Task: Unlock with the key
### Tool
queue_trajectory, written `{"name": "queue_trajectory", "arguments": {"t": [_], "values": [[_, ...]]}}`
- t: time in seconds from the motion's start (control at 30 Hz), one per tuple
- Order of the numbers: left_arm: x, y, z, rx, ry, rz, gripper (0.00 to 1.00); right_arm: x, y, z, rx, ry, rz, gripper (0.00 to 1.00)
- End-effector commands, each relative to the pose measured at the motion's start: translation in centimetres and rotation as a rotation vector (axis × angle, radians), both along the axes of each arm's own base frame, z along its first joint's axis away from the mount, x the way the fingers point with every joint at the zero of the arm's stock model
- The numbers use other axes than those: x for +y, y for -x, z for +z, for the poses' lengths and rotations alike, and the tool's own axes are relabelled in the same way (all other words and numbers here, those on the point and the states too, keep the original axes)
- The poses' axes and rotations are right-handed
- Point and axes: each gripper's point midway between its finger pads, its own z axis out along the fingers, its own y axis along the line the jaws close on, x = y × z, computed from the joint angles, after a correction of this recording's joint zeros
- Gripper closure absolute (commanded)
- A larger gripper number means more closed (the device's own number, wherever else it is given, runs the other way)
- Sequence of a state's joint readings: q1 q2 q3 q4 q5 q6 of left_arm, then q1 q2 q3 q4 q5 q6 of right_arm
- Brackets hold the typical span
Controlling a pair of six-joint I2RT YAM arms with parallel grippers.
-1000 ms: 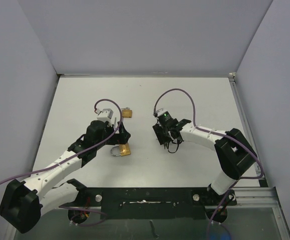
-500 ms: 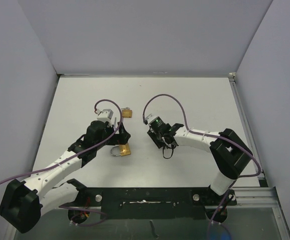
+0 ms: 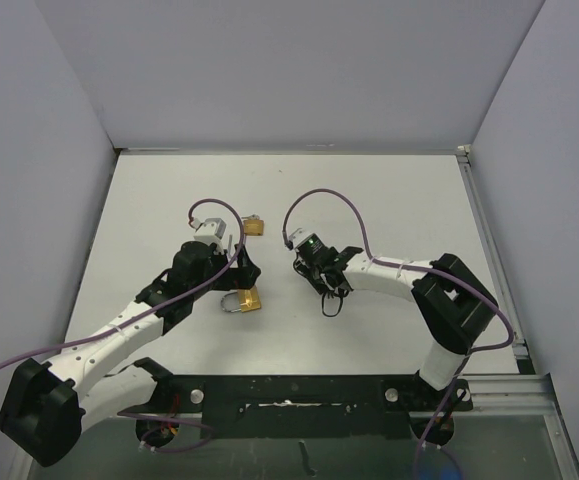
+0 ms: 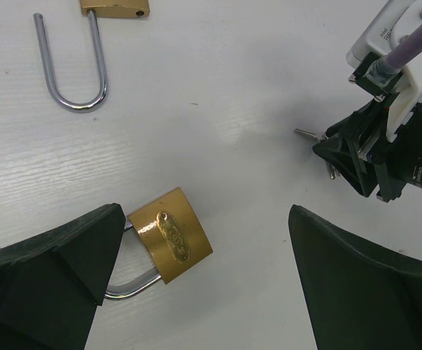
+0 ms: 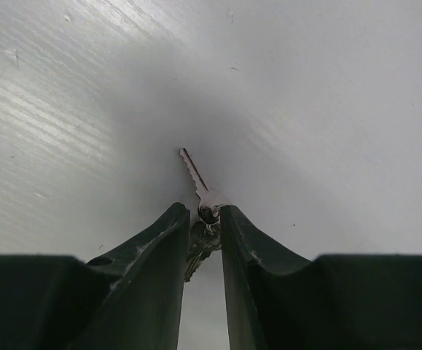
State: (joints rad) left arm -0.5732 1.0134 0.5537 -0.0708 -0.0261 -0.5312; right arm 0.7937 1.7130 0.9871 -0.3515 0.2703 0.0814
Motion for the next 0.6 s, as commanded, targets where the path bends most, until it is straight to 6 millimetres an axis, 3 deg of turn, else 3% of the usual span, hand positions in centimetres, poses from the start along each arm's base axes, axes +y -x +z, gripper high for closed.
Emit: {"name": "queue_trajectory", "arguments": {"t": [0.0, 0.33, 0.57], "values": [[-0.1, -0.9, 1.7, -0.058, 0.029, 0.012, 0.03, 1.0, -1.8, 1.1, -0.065, -0.013, -0.002, 0.76], [-0.3, -1.0, 1.6, -0.057, 0.023, 0.005, 0.03, 0.7, -2.2, 1.1, -0.063, -0.028, -0.021, 1.0], [-1.3, -1.0, 1.6, -0.086, 0.049, -0.052, 0.03, 1.0, -2.8, 4.5, -0.102, -0.22, -0.027, 1.0]]}}
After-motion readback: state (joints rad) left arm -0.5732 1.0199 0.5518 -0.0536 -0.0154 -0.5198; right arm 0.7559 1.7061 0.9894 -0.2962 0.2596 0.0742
